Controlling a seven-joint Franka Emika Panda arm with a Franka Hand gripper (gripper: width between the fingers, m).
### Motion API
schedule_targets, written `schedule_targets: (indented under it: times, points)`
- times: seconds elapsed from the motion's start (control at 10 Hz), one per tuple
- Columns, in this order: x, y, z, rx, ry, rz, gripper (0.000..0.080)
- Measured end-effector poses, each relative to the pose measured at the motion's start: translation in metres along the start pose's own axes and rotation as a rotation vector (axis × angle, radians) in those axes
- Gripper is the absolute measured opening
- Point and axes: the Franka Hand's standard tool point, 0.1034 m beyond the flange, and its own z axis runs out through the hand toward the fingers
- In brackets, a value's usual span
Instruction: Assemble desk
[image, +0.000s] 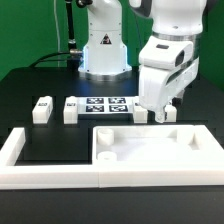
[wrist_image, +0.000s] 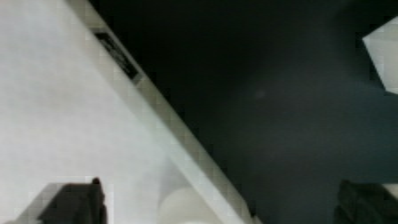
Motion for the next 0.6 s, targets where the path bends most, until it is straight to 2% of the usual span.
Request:
schedule_targets:
  times: [0.2,0.4,0.5,0.6]
  points:
    - [0.001,-0.001,0.0,0.0,0.0,0.139,0.0649]
    - [-0.001,-0.02,-0.006,0.02,-0.07,0.44,0.0649]
    - [0.002,-0.028,-0.005,0.042,-0.098,0.59,0.0649]
    - [0.005,-0.028,-0.002,0.066,-0.102,0.673,0.0649]
